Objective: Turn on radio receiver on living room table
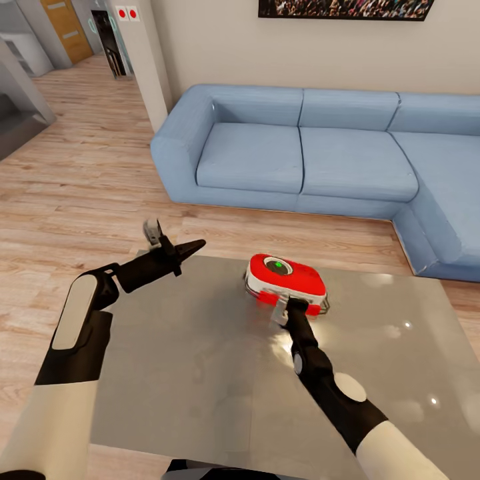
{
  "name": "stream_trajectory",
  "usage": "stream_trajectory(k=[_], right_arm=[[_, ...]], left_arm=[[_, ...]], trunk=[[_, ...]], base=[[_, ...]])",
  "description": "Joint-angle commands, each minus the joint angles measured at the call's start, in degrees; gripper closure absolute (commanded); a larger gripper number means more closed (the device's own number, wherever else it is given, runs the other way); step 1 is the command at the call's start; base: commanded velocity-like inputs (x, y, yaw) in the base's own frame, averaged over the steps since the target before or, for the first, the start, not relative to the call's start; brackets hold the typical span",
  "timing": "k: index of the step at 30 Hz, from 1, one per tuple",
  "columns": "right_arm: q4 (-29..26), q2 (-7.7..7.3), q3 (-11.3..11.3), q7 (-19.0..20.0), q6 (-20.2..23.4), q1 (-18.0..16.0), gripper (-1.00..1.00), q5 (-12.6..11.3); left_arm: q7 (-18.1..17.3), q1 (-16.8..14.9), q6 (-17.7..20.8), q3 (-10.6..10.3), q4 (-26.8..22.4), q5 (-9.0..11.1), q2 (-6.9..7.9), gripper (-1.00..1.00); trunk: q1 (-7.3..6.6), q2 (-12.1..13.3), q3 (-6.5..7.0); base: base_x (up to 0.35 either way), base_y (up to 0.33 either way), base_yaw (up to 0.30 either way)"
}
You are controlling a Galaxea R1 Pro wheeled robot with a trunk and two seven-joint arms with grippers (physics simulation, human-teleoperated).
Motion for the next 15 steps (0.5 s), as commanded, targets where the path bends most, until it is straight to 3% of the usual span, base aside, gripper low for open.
stream_trajectory(k=[1,4,6,7,10,14,15], right_arm=[[-4.3,-0.04,-2.8,8.3,2.8,-2.1,1.0,0.0],[-13.4,-0.89,-5.6,24.6,12.9,-6.3,1.0,-1.5],[-16.1,-2.16,-6.0,30.0,16.8,-8.3,1.0,-3.4],[-17.8,-3.76,-6.2,34.2,20.2,-10.8,1.0,-5.6],[-19.0,-7.16,-6.4,42.0,27.2,-16.4,1.0,-12.0],[-18.6,-11.5,-6.3,52.5,38.6,-20.8,1.0,-18.8],[-18.3,-12.85,-6.3,58.0,42.4,-22.1,1.0,-20.1]], left_arm=[[0.1,0.0,0.0,0.0,0.4,-0.1,0.28,1.0],[0.9,0.0,-0.1,-0.1,0.8,-0.2,0.99,1.0],[2.4,0.0,0.0,-0.1,0.9,-0.2,1.22,1.0],[4.2,0.0,0.0,0.0,1.0,-0.2,1.34,1.0],[6.2,0.0,0.1,0.0,1.1,-0.2,1.47,1.0],[6.9,0.0,0.1,0.0,2.0,-0.2,1.48,1.0],[7.0,0.0,0.1,0.0,2.6,-0.3,1.47,1.0]], trunk=[[-0.01,0.0,0.0],[-0.01,0.0,0.0],[-0.01,0.0,0.0],[-0.01,0.0,0.0],[-0.01,0.0,0.0],[-0.01,0.0,0.0],[-0.01,0.0,0.0]], base=[[0.0,0.0,0.0],[0.0,0.0,0.0],[0.0,0.0,0.0],[0.0,0.0,0.0],[0.0,0.0,0.0],[0.0,0.0,0.0],[0.0,0.0,0.0]])
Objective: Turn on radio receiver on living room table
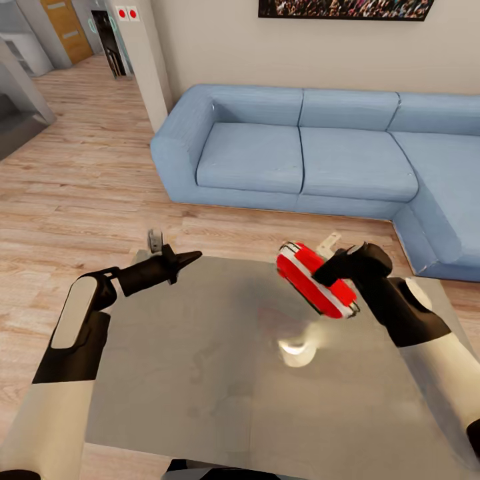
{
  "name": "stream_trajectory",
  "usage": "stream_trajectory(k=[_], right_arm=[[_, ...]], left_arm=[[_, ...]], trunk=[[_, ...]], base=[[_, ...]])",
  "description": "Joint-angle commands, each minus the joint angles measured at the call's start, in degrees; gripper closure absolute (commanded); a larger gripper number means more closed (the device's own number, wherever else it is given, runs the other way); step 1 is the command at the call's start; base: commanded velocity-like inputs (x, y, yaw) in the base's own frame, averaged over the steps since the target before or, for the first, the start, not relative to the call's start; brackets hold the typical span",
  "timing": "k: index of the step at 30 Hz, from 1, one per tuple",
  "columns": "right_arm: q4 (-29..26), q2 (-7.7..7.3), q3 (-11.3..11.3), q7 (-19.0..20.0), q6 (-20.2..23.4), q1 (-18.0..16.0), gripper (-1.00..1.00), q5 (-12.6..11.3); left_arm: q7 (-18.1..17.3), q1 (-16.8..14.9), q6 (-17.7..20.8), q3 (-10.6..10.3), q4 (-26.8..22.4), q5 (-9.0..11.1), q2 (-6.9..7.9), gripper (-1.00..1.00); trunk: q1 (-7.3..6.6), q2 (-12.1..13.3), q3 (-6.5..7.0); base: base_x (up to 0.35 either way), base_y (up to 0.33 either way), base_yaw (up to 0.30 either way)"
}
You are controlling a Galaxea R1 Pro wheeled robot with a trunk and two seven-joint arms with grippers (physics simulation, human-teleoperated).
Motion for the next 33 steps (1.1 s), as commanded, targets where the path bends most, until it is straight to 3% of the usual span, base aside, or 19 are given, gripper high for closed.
stream_trajectory(k=[1,4,6,9,19,28,33], right_arm=[[0.2,-1.17,0.0,4.3,0.9,-0.9,1.0,-0.9],[0.3,-5.74,0.0,18.5,0.9,-3.3,1.0,-1.6],[0.0,-7.68,0.1,22.9,0.9,-3.9,1.0,-1.7],[-0.2,-9.12,0.1,25.6,0.9,-4.2,1.0,-1.7],[-1.3,-9.21,-0.3,26.8,0.9,-3.7,1.0,-2.5],[-1.4,-6.96,-0.3,25.9,0.9,-3.6,1.0,-5.0],[-0.7,-5.34,-0.4,24.4,0.9,-3.6,1.0,-5.1]], left_arm=[[0.0,0.0,0.0,0.0,0.5,-0.1,-0.01,1.0],[0.0,0.0,0.0,0.0,2.2,-1.9,-0.01,1.0],[0.0,0.0,0.0,0.1,2.6,-3.1,-0.06,1.0],[-0.1,0.0,-0.1,0.0,2.9,-4.0,-0.1,1.0],[0.5,0.3,0.0,0.4,3.4,-4.3,0.02,1.0],[0.1,0.3,-0.2,-2.6,6.3,-4.5,-0.22,1.0],[-0.2,0.3,-0.1,-4.2,7.9,-5.0,0.31,1.0]], trunk=[[0.0,0.0,0.0],[0.0,0.0,0.0],[0.0,0.0,0.0],[0.0,0.0,0.0],[0.01,0.0,0.0],[0.01,0.0,0.0],[0.01,0.0,0.0]], base=[[0.0,0.0,0.0],[0.0,0.0,0.0],[0.0,0.0,0.0],[0.0,0.0,0.0],[0.0,0.0,0.0],[0.0,0.0,0.0],[0.0,0.0,0.0]])
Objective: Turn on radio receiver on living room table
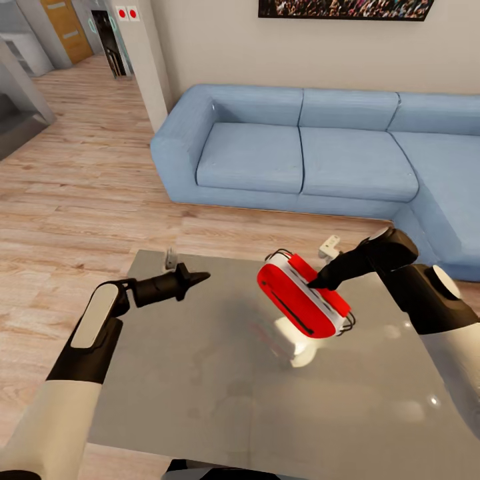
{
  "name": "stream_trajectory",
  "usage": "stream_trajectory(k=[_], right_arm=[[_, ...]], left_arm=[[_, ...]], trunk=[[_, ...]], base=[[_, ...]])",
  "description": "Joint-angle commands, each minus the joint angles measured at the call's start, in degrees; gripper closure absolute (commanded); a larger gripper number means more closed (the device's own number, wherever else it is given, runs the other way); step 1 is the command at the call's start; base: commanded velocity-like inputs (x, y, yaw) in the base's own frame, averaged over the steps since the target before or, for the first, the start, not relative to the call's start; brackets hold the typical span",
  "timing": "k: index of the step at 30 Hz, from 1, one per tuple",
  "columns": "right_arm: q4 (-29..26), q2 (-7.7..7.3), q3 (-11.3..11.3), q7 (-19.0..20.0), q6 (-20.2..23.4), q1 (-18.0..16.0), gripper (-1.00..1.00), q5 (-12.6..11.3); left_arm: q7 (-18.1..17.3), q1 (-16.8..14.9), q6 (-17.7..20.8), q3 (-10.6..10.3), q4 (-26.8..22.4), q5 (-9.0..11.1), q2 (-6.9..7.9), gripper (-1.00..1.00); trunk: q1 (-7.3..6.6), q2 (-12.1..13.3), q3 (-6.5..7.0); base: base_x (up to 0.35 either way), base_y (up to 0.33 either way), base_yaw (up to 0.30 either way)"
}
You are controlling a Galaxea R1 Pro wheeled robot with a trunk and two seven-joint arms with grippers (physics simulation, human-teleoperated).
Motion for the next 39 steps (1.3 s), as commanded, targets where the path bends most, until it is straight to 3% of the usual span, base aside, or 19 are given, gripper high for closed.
stream_trajectory(k=[1,9,10,12,15,19,20,23,24,25,31,37,39], right_arm=[[0.3,0.33,0.0,-0.3,0.0,0.0,1.0,-0.1],[3.0,2.9,-0.1,-2.8,0.0,0.0,1.0,-0.3],[7.1,9.45,-0.1,-13.5,0.0,0.0,1.0,-0.3],[7.2,9.7,-0.1,-15.0,0.0,0.2,1.0,-0.4],[7.3,10.08,-0.2,-18.4,0.0,1.6,1.0,-2.1],[8.7,10.36,-0.3,-28.9,-0.6,4.2,1.0,-9.8],[10.9,10.33,-0.3,-32.9,-2.9,4.6,1.0,-13.8],[14.0,10.07,-0.3,-37.2,-5.7,4.8,1.0,-19.3],[16.0,9.92,-0.1,-40.6,-7.6,4.9,1.0,-22.8],[16.8,9.86,-0.1,-42.5,-8.3,5.0,1.0,-24.1],[17.0,9.76,0.0,-44.4,-8.8,5.0,1.0,-25.2],[15.7,9.97,0.0,-44.4,-8.3,5.0,1.0,-25.4],[15.1,10.12,0.0,-44.4,-8.2,5.0,1.0,-25.3]], left_arm=[[0.0,0.0,0.0,-0.3,0.3,-0.3,0.06,1.0],[-2.0,0.0,-0.2,-2.6,2.9,-3.2,2.06,1.0],[-9.2,0.0,-0.3,-2.6,8.3,-4.2,4.54,1.0],[-12.6,0.0,-0.3,-2.6,8.3,-4.4,5.59,1.0],[-14.5,0.0,-0.8,-2.5,8.2,-4.5,6.16,1.0],[-15.1,0.0,-1.4,-2.4,8.4,-4.6,6.41,1.0],[-15.2,0.0,-1.5,-2.4,8.5,-4.9,6.6,1.0],[-15.2,0.0,-1.5,-2.4,8.6,-5.4,6.82,1.0],[-15.2,0.0,-1.5,-2.4,9.4,-6.4,6.91,1.0],[-15.2,0.0,-1.5,-2.3,10.7,-7.6,6.94,1.0],[-16.2,0.0,-4.3,-2.4,18.3,-12.3,7.01,1.0],[-17.8,0.0,-5.7,-2.5,20.8,-16.5,6.88,1.0],[-17.9,0.0,-5.8,-2.5,20.9,-16.9,6.83,1.0]], trunk=[[-0.01,0.0,0.0],[-0.01,0.0,0.0],[-0.01,0.0,0.0],[-0.01,0.0,0.0],[-0.01,0.0,0.0],[-0.01,0.0,0.0],[-0.01,0.0,0.0],[-0.01,0.0,0.0],[-0.01,0.0,0.0],[-0.01,0.0,0.0],[-0.01,0.0,0.0],[-0.01,0.0,0.0],[-0.01,0.0,0.0]], base=[[0.0,0.0,0.0],[0.0,0.0,0.0],[0.0,0.0,0.0],[0.0,0.0,0.0],[0.0,0.0,0.0],[0.0,0.0,0.0],[0.0,0.0,0.0],[0.0,0.0,0.0],[0.0,0.0,0.0],[0.0,0.0,0.0],[0.0,0.0,0.0],[0.0,0.0,0.0],[0.0,0.0,0.0]])
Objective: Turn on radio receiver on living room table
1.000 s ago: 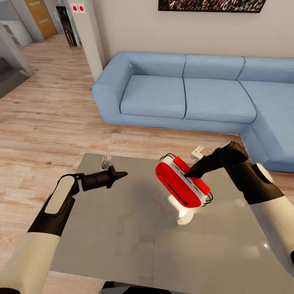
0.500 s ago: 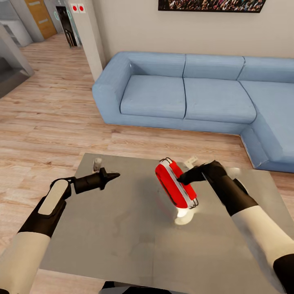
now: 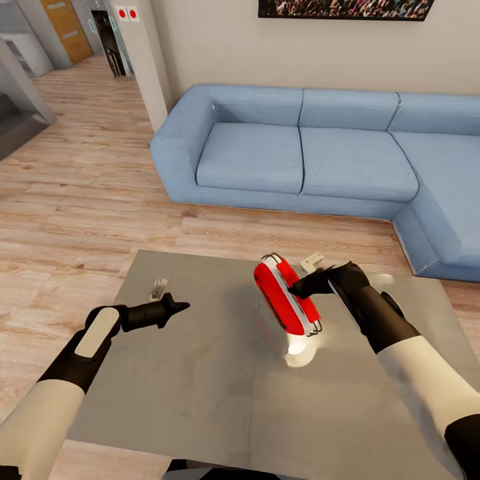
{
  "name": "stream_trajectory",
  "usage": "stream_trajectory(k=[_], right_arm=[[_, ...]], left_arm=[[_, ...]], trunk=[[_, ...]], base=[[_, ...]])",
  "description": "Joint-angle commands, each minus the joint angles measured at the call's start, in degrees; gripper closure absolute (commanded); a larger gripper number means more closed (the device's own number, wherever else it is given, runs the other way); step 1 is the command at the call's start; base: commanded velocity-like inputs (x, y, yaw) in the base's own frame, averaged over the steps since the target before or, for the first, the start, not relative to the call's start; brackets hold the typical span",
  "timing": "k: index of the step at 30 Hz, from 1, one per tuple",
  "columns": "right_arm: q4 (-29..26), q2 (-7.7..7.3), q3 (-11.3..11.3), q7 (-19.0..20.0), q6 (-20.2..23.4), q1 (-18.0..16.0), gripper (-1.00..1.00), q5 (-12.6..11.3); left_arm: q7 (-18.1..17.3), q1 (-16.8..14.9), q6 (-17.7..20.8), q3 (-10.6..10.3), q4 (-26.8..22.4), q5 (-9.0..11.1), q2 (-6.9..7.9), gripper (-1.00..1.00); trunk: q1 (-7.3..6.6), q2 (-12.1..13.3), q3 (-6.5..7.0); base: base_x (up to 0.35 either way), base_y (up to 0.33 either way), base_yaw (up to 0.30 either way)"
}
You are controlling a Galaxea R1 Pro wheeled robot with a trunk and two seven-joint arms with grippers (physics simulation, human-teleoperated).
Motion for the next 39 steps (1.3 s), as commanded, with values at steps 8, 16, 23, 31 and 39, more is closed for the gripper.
stream_trajectory(k=[8,16,23,31,39], right_arm=[[2.0,0.97,0.2,-0.4,0.0,0.0,1.0,0.1],[11.5,5.78,0.3,-5.2,-0.8,0.0,1.0,0.5],[12.0,6.26,0.3,-5.8,-0.9,0.0,1.0,0.4],[12.6,6.49,0.2,-5.9,-2.1,0.1,1.0,0.0],[19.9,8.77,0.3,-5.9,-8.4,0.0,1.0,0.0]], left_arm=[[0.0,0.0,-0.1,0.0,0.0,-0.6,0.07,1.0],[-0.1,0.0,-0.1,0.1,-0.3,-0.7,0.52,1.0],[-0.1,0.0,-0.1,0.1,-0.9,-0.7,0.61,1.0],[-0.1,0.0,-0.2,0.1,-1.0,-0.6,0.53,1.0],[-0.1,0.0,-0.2,0.1,-1.0,-0.7,0.58,1.0]], trunk=[[0.0,0.0,0.0],[0.0,0.0,0.0],[0.0,0.0,0.0],[0.0,0.0,0.0],[0.0,0.0,0.0]], base=[[0.0,0.0,0.0],[0.0,0.0,0.0],[0.0,0.0,0.0],[0.0,0.0,0.0],[0.0,0.0,0.0]])
